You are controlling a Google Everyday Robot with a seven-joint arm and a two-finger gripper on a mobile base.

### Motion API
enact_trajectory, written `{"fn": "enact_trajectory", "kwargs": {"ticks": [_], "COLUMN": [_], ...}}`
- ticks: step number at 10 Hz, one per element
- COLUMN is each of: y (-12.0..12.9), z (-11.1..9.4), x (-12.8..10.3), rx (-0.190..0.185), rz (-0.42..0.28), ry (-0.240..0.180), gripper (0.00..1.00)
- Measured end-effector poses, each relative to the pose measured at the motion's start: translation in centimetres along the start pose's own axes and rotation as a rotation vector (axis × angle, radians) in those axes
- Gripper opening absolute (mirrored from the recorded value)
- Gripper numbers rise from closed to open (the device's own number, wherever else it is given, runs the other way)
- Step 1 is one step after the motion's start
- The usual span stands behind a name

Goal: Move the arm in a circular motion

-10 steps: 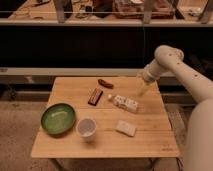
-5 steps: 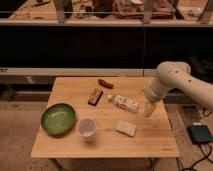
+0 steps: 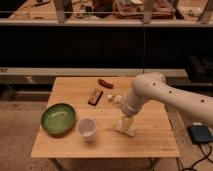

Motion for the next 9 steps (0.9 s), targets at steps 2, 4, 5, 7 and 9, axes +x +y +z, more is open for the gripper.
{"fn": "enact_trajectory", "kwargs": {"ticks": [2,4,5,7,9], "y": [3.0,5.6,6.4,6.8,7.8], "z": [2.1,4.3,4.5,4.5,4.5], "x": [5.2,8.7,10.0,9.7,9.3], "rx": [0.011,0.030,0.030,0.025,0.020], "rz": [-0.111,-0.172,-0.189,-0.185,-0.184], "ry": [0.076,0.130,0.139,0.137,0.126], "gripper": [0.80,0.80,0.80,0.80,0.80]}}
